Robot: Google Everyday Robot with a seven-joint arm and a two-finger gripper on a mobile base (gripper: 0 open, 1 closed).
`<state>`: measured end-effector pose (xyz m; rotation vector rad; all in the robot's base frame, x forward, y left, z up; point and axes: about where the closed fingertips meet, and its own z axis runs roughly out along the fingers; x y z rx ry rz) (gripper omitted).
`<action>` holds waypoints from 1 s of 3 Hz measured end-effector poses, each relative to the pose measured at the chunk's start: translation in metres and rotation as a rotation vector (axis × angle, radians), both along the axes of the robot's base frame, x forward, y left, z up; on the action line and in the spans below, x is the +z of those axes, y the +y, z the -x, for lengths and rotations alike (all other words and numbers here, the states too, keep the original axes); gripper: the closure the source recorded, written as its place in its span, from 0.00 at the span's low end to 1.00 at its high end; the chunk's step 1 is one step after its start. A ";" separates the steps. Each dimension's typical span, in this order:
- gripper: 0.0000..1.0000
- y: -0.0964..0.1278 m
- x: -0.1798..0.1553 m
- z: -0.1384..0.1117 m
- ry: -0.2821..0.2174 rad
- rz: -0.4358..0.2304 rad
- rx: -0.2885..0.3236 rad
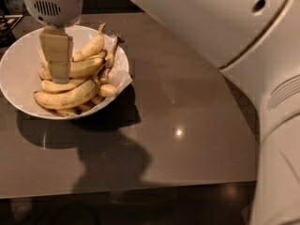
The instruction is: Pick banana from white bowl
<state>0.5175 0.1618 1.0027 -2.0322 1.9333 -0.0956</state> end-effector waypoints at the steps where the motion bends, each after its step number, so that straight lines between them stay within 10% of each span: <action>1: 0.19 0.010 -0.016 -0.004 0.057 -0.006 -0.007; 3: 0.26 0.026 -0.037 -0.010 0.123 0.002 -0.013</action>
Offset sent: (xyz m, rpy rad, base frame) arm -0.0033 0.0067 -0.0465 -0.0834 0.1979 -0.0256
